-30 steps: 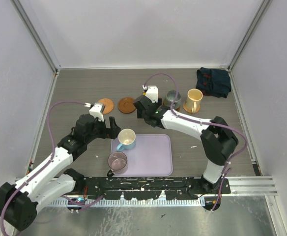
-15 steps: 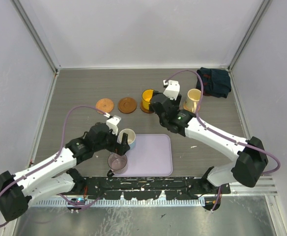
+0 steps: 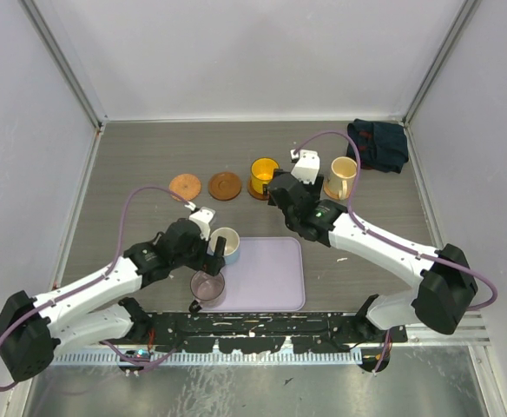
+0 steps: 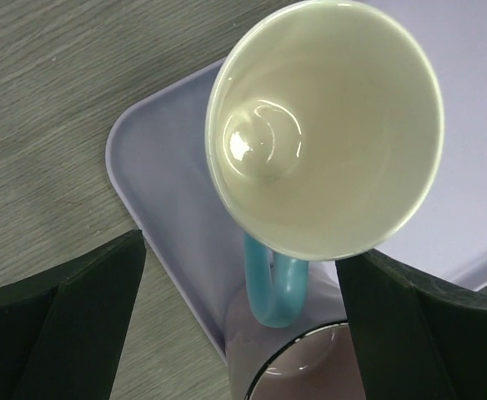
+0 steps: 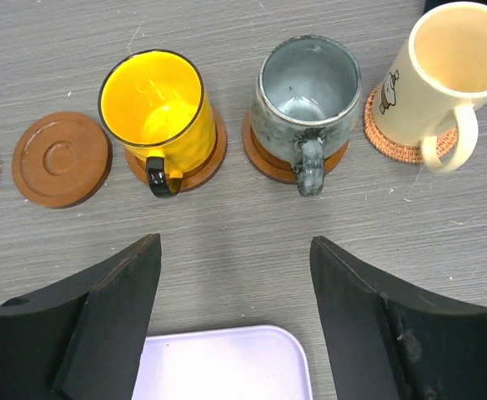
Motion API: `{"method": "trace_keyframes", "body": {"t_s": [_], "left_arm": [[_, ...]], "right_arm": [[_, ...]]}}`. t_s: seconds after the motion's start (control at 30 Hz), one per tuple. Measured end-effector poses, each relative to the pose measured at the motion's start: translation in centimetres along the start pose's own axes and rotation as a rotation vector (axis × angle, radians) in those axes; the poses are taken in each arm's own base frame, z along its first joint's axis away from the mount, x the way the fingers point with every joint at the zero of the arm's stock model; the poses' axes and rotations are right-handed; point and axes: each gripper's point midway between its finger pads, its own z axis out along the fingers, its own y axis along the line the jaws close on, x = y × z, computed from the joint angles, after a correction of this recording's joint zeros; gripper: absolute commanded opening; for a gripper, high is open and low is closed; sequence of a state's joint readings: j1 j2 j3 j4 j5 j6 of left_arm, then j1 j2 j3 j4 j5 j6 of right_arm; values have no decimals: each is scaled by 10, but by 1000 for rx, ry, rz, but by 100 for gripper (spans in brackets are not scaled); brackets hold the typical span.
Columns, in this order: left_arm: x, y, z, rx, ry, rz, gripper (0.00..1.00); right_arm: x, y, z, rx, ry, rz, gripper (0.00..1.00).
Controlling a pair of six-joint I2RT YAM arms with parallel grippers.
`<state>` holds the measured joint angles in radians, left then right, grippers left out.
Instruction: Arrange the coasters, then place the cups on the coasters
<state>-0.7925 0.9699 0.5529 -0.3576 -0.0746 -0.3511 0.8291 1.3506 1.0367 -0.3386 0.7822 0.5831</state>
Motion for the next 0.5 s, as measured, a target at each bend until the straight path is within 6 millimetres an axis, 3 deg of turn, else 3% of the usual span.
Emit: {"method": "trace_keyframes", "body": {"t_s": [0.1,0.27,0.43,0.5], "left_arm": [[4,3,4,-19,19,2,89],[5,4,5,-26,24,-1,63],[5,3,6,-17,24,-1,58],[5,2,6,-13,28,0,48]], "right_arm": [[1,1,0,-4,3,2,77],[3,2,0,-13,12,7,77],[9,3,0,-25,28,7,77],[11,4,0,-30,34,5,77]]}}
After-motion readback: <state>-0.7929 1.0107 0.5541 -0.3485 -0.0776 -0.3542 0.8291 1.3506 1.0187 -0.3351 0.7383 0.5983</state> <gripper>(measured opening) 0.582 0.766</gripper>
